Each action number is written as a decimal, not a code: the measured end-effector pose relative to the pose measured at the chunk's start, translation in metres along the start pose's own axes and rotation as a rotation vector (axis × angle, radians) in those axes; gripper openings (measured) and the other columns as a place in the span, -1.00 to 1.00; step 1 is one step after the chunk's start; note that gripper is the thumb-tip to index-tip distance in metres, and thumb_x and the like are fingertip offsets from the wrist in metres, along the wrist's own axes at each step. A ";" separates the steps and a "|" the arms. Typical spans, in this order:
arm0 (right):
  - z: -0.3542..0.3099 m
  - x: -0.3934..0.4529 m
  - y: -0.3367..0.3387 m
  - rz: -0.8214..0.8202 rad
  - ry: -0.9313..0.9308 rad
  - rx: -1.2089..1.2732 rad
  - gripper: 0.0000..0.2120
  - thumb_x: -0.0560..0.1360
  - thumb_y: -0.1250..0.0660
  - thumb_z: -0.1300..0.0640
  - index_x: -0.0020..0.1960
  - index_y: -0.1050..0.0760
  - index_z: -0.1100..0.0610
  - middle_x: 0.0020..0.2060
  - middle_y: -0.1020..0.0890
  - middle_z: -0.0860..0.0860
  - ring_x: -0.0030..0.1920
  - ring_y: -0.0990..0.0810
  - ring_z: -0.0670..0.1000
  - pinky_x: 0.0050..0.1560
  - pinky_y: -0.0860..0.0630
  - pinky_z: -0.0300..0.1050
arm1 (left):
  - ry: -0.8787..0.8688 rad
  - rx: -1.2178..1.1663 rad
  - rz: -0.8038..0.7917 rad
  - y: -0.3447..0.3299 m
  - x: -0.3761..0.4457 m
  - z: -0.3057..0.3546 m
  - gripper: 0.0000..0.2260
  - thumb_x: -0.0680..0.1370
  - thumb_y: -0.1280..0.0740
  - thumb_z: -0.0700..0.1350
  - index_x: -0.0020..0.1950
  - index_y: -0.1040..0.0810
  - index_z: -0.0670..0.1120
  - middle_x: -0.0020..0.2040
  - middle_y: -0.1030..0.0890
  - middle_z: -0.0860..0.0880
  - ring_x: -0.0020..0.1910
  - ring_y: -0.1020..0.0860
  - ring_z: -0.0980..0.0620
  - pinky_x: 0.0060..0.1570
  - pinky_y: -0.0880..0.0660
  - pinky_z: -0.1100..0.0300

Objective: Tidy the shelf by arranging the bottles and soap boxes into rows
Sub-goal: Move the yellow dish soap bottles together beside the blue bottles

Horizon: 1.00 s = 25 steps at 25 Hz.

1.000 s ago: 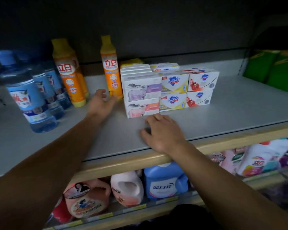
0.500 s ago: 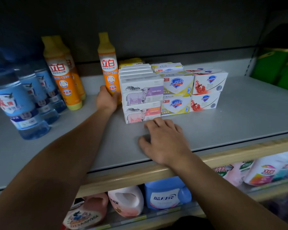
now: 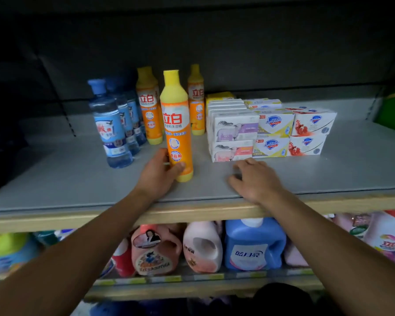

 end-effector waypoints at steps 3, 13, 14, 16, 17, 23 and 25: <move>-0.036 -0.011 0.031 0.165 0.149 0.249 -0.60 0.49 -0.34 -0.04 0.28 -0.50 0.07 0.20 -0.58 0.04 0.22 -0.53 0.08 0.23 -0.44 -0.06 | -0.023 -0.060 -0.015 0.015 -0.045 0.009 -0.70 0.53 -0.39 0.03 0.21 -0.45 0.02 0.14 -0.64 0.02 0.07 -0.62 0.06 0.13 -0.53 0.06; -0.169 0.006 0.130 0.157 0.409 0.979 -0.81 0.47 -0.37 -0.15 0.00 -0.52 -0.09 -0.21 -0.65 -0.21 -0.17 -0.65 -0.25 -0.21 -0.54 -0.21 | 0.092 -0.247 -0.083 0.019 -0.078 0.030 -0.63 0.50 -0.44 0.01 0.24 -0.42 0.01 0.19 -0.61 0.00 0.04 -0.60 0.09 0.07 -0.54 0.17; -0.165 0.011 0.127 0.153 0.367 1.030 -0.79 0.47 -0.38 -0.16 -0.01 -0.54 -0.06 -0.22 -0.67 -0.17 -0.19 -0.67 -0.20 -0.22 -0.57 -0.16 | 0.113 -0.325 -0.096 0.022 -0.083 0.032 -0.63 0.50 -0.44 0.00 0.23 -0.42 -0.01 0.17 -0.61 -0.01 0.06 -0.61 0.05 0.12 -0.56 0.08; -0.154 0.022 0.116 0.102 0.219 1.147 -0.72 0.46 -0.38 -0.21 -0.03 -0.56 -0.01 -0.26 -0.70 -0.12 -0.22 -0.70 -0.12 -0.23 -0.61 -0.10 | 0.157 -0.498 -0.122 0.026 -0.095 0.040 -0.60 0.46 -0.45 0.03 0.23 -0.46 -0.03 0.13 -0.64 -0.03 0.08 -0.62 -0.02 0.16 -0.56 -0.07; -0.149 0.028 0.106 0.051 0.120 1.178 -0.69 0.45 -0.38 -0.23 -0.03 -0.57 -0.01 -0.28 -0.71 -0.10 -0.23 -0.71 -0.09 -0.26 -0.62 -0.10 | 0.190 -0.594 -0.139 0.027 -0.102 0.045 -0.58 0.42 -0.45 0.04 0.23 -0.48 -0.02 0.10 -0.66 -0.04 0.07 -0.64 -0.05 0.15 -0.56 -0.10; -0.153 0.026 0.009 -0.491 -0.227 1.267 -0.47 0.46 -0.33 -0.27 0.16 -0.54 0.16 0.00 -0.66 0.15 0.04 -0.66 0.12 0.16 -0.57 0.08 | 0.486 -1.085 -0.297 0.030 -0.133 0.084 -0.71 0.52 -0.39 0.06 0.04 -0.55 -0.16 -0.26 -0.64 -0.16 -0.34 -0.64 -0.11 -0.40 -0.60 0.11; -0.157 0.020 -0.008 -0.575 -0.227 1.267 -0.54 0.43 -0.34 -0.24 0.06 -0.55 0.13 -0.09 -0.64 0.12 0.00 -0.64 0.10 0.19 -0.54 0.01 | 0.536 -1.184 -0.289 0.035 -0.135 0.089 -0.70 0.53 -0.38 0.08 0.05 -0.55 -0.15 -0.24 -0.62 -0.17 -0.34 -0.64 -0.10 -0.42 -0.60 0.14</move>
Point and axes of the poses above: each hand's wrist, its own x-axis towards the middle knuckle, its own y-axis out of the back of the hand, z = x × y, the point moved 9 cm from there along x, towards the middle knuckle
